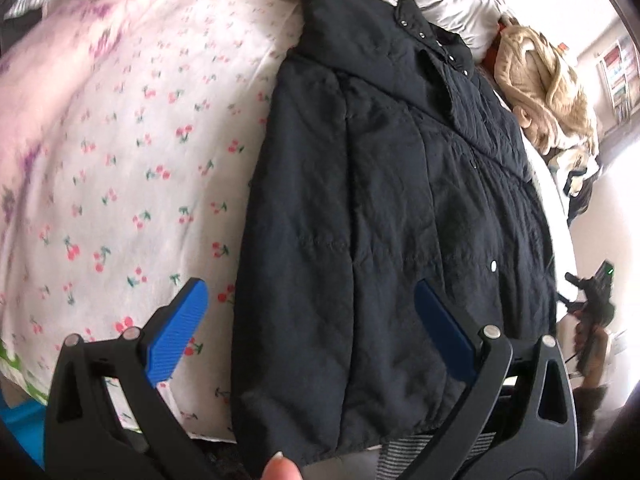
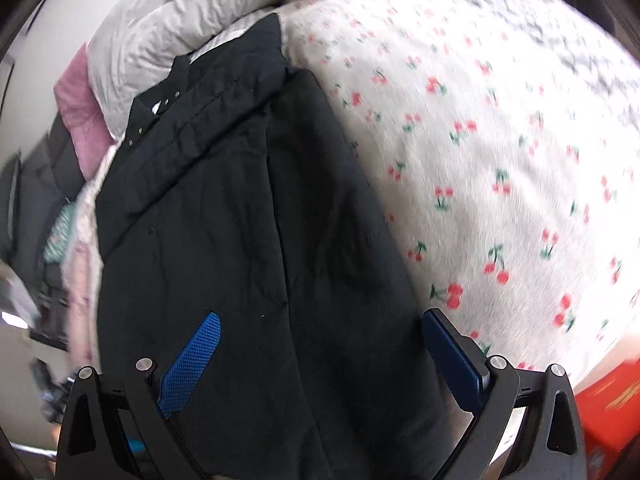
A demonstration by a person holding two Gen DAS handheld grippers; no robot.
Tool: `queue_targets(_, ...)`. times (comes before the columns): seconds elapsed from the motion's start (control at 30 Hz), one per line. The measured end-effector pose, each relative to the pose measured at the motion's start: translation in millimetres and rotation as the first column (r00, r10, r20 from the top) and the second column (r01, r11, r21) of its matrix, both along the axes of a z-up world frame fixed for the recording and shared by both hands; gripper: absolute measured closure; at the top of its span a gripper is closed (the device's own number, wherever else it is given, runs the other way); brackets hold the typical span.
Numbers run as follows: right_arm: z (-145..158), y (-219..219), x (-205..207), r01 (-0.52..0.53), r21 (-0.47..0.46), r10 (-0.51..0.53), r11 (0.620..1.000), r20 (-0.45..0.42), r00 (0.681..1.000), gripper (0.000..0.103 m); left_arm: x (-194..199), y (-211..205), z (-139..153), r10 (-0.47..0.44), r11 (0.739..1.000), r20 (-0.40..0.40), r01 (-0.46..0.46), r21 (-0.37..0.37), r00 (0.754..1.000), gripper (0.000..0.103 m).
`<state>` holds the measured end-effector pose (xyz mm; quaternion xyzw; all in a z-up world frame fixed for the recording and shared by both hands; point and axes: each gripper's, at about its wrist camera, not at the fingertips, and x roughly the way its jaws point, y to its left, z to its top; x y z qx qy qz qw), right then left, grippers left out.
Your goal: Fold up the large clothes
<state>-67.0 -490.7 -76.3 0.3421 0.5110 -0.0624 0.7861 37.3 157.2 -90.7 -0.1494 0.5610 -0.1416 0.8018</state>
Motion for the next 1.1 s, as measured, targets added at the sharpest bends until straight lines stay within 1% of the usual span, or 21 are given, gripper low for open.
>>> queue_targets(0.07,-1,-8,-6,0.026,0.032,-0.027,0.999,0.006,1.000,0.002,0,3,-4,0.004,1.000,-0.023,-0.005,-0.026,1.000,0.001)
queue_targets(0.17,-2,-19,-16,0.053,0.081,-0.055,0.995,0.021,0.998,0.002,-1,4,-9,0.000,1.000,-0.045,-0.002,-0.029,0.999,0.001)
queue_targets(0.23,0,-22,-20,0.057,0.082,-0.060,0.995,0.029,0.998,0.002,-1,4,-15,-0.007,1.000,-0.068,0.005,-0.030,0.998,0.001)
queue_targets(0.3,2,-19,-22,0.041,0.063,-0.043,0.997,0.028,0.999,0.002,-2,3,-20,-0.028,0.999,-0.084,0.025,-0.036,0.996,0.001)
queue_targets(0.37,2,-17,-24,0.020,0.042,-0.021,0.999,0.018,1.000,0.003,-3,1,-26,-0.055,0.998,-0.095,0.052,-0.035,0.994,0.006)
queue_targets(0.43,2,-15,-26,0.010,0.044,-0.011,0.999,0.020,1.000,0.003,-5,3,-33,-0.068,0.997,-0.119,0.063,-0.044,0.991,0.009)
queue_targets(0.53,-3,-12,-27,-0.026,0.057,0.026,0.998,0.006,1.000,0.006,-8,11,-41,-0.071,0.994,-0.155,0.056,-0.097,0.985,0.012)
queue_targets(0.6,-15,-13,-33,-0.043,0.137,0.043,0.990,0.005,0.999,0.014,-10,16,-43,-0.073,0.989,-0.169,0.049,-0.142,0.983,0.012)
queue_targets(0.63,-26,-16,-36,-0.037,0.188,0.039,0.982,-0.009,0.999,0.022,-11,19,-44,-0.074,0.985,-0.177,0.044,-0.166,0.981,0.012)
queue_targets(0.67,-35,-19,-38,-0.029,0.219,0.034,0.975,-0.020,0.999,0.035,-12,21,-46,-0.073,0.981,-0.186,0.037,-0.190,0.980,0.012)
queue_targets(0.7,-40,-21,-41,-0.022,0.233,0.030,0.972,-0.031,0.999,0.042,-14,24,-49,-0.074,0.975,-0.198,0.029,-0.220,0.977,0.012)
queue_targets(0.73,-42,-22,-44,-0.020,0.231,0.029,0.973,-0.034,0.999,0.052,-15,24,-51,-0.079,0.970,-0.207,0.027,-0.240,0.975,0.012)
queue_targets(0.83,-47,-23,-59,-0.033,0.305,0.038,0.952,-0.012,0.999,0.057,-20,19,-54,-0.109,0.957,-0.220,0.043,-0.285,0.969,0.013)
queue_targets(0.87,-48,-23,-63,-0.032,0.315,0.040,0.949,-0.016,0.999,0.062,-23,16,-54,-0.126,0.954,-0.222,0.057,-0.296,0.967,0.014)
queue_targets(0.9,-47,-22,-65,-0.036,0.326,0.041,0.945,-0.009,0.999,0.064,-24,13,-53,-0.141,0.950,-0.223,0.068,-0.305,0.964,0.018)
queue_targets(0.93,-45,-21,-66,-0.045,0.345,0.044,0.937,0.010,0.999,0.067,-26,8,-52,-0.167,0.939,-0.230,0.084,-0.332,0.959,0.026)
queue_targets(0.97,-41,-19,-67,-0.068,0.385,0.051,0.921,0.055,0.997,0.069,-28,2,-52,-0.192,0.925,-0.237,0.095,-0.367,0.952,0.030)
queue_targets(1.0,-37,-18,-66,-0.084,0.410,0.053,0.908,0.084,0.995,0.070,-30,-4,-51,-0.210,0.917,-0.235,0.107,-0.384,0.949,0.033)
queue_targets(1.03,-34,-15,-65,-0.098,0.428,0.057,0.899,0.108,0.993,0.072,-30,-9,-50,-0.221,0.919,-0.226,0.125,-0.374,0.949,0.034)
queue_targets(1.07,-34,-13,-64,-0.105,0.431,0.062,0.896,0.112,0.992,0.074,-30,-15,-47,-0.239,0.923,-0.212,0.154,-0.352,0.947,0.035)
queue_targets(1.1,-35,-8,-61,-0.112,0.414,0.076,0.903,0.101,0.992,0.075,-31,-21,-44,-0.255,0.926,-0.200,0.179,-0.332,0.946,0.046)
